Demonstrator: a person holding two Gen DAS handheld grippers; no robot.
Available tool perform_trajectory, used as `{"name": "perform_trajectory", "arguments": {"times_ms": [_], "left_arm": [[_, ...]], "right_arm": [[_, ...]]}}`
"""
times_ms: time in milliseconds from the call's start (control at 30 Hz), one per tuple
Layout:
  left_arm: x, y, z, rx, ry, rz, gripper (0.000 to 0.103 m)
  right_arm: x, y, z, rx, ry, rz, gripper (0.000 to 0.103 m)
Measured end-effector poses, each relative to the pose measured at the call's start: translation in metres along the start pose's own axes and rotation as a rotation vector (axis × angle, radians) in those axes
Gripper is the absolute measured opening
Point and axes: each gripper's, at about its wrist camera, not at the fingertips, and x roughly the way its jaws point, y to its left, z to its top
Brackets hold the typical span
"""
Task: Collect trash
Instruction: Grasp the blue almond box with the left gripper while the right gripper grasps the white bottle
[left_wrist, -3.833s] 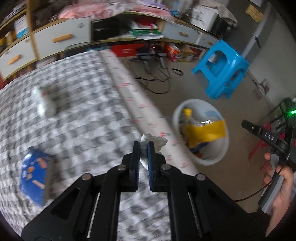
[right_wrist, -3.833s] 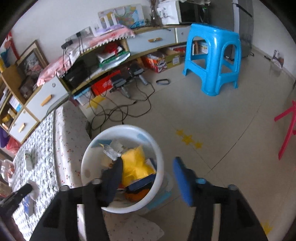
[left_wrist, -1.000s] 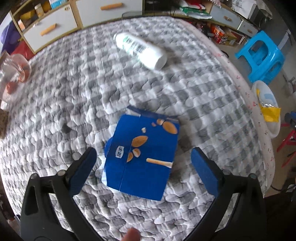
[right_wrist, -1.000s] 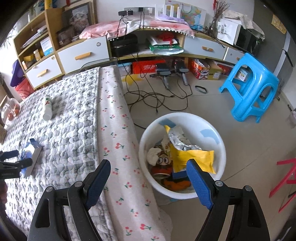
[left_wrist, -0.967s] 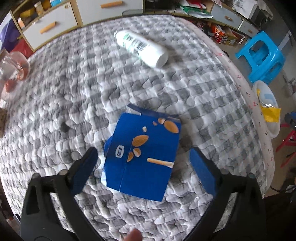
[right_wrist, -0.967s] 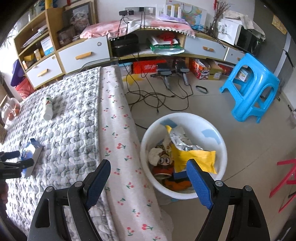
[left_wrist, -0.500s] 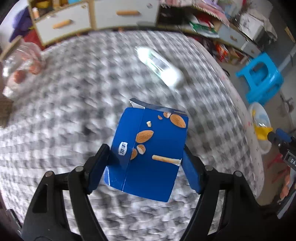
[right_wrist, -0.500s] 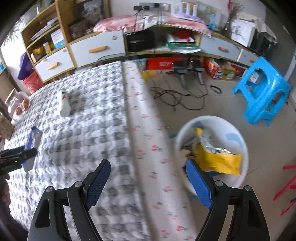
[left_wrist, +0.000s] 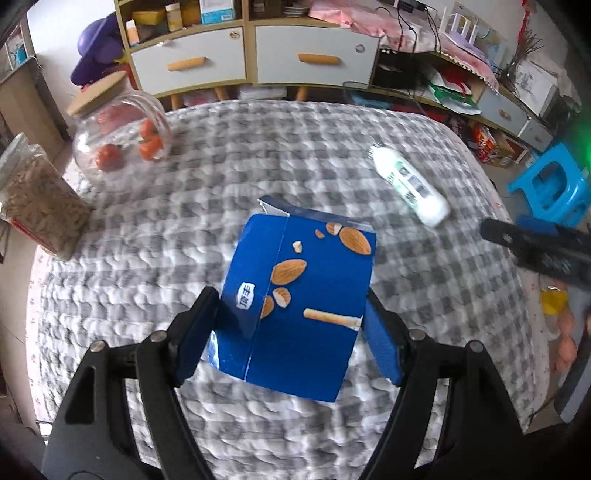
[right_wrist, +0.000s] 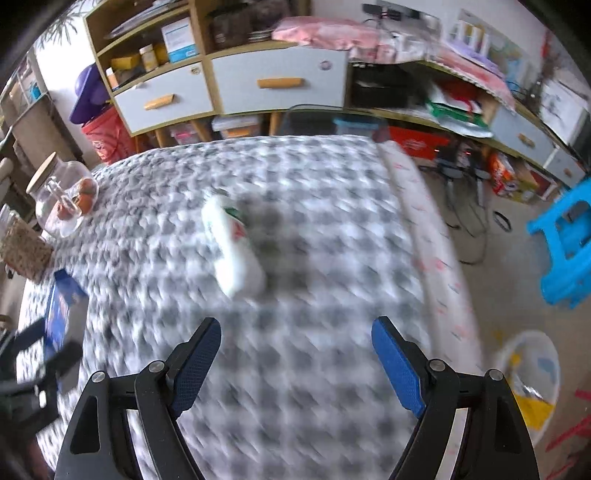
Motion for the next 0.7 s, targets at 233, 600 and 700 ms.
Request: {"name": "perform_trajectory", "arguments": {"times_ms": [233, 600, 700], "left_arm": [[0.0, 0.011, 0.01, 0.001, -0.021, 0.004, 0.076], [0.004, 0.013, 0.013, -0.008, -0.004, -0.024, 0.076], [0.004, 0.016, 0.012, -0.025, 0.002, -0.037, 0.076]], "right_arm": [[0.043, 0.035, 0.033, -0.033, 0.037, -0.004, 0.084], [0.076, 0.048, 0.048, -0.026, 0.089, -0.023, 0.052], [0.076, 0.049, 0.046, -0.052, 0.103, -0.035, 0.039]]}}
